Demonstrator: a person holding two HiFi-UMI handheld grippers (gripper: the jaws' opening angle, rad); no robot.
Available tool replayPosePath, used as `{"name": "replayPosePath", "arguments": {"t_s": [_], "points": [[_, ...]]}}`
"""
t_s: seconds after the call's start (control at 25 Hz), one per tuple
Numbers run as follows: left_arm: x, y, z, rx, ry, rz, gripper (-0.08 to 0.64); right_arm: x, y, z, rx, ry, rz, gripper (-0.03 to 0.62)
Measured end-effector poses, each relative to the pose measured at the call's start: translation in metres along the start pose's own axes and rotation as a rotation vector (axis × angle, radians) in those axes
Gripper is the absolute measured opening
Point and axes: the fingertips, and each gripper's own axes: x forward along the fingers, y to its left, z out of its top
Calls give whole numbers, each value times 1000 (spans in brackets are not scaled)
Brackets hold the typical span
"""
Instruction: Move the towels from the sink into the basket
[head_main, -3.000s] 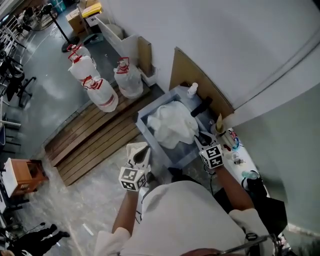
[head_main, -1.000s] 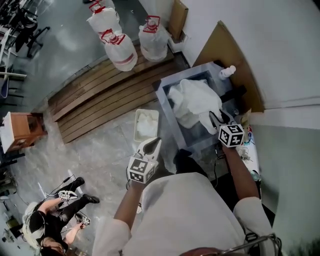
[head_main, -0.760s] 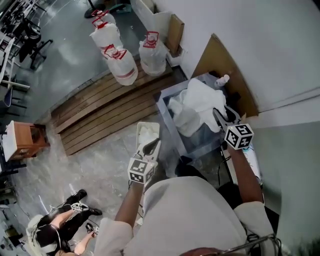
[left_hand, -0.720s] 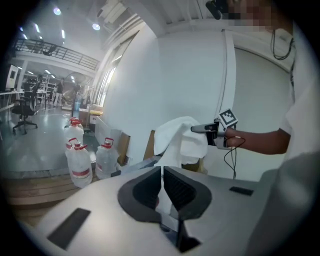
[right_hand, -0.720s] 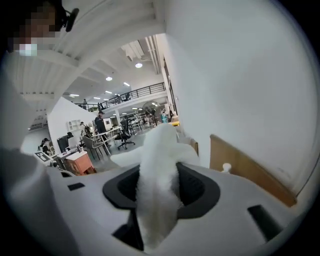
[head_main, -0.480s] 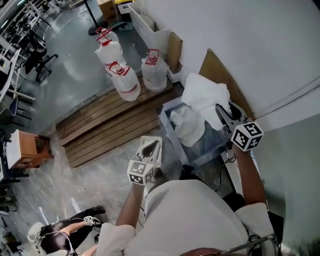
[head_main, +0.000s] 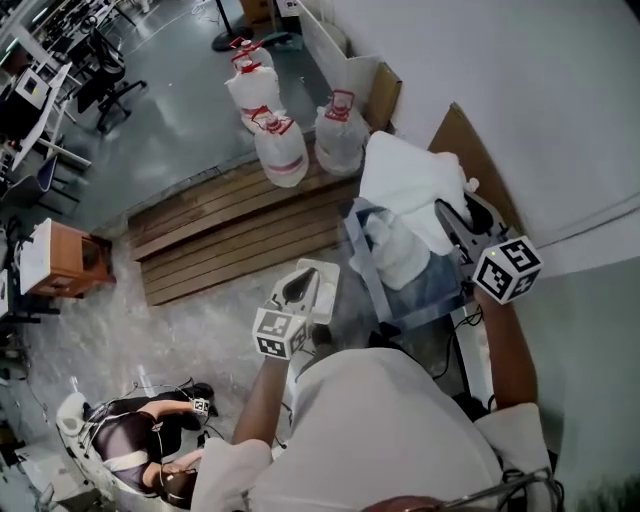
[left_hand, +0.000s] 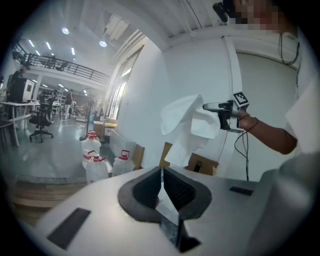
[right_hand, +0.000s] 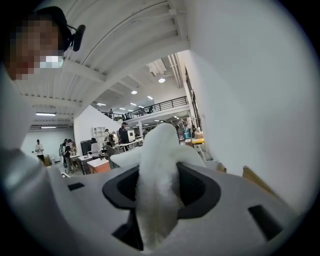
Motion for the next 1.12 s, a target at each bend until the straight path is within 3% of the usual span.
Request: {"name": "replayPosePath", "arguments": {"t_s": [0.44, 0.68, 0.88, 1.12], "points": [[-74, 66, -33, -89, -17, 210, 17, 83, 104, -69, 13, 127, 248, 187], [-109, 99, -53, -138, -15, 299, 17, 122, 148, -125, 41, 224, 309, 190], [-109, 127, -90, -183, 17, 332, 17, 155, 168, -205, 88, 344, 324, 190], [-94, 159, -156, -224, 73, 339, 17, 193, 191, -345, 152, 518, 293, 192]]}}
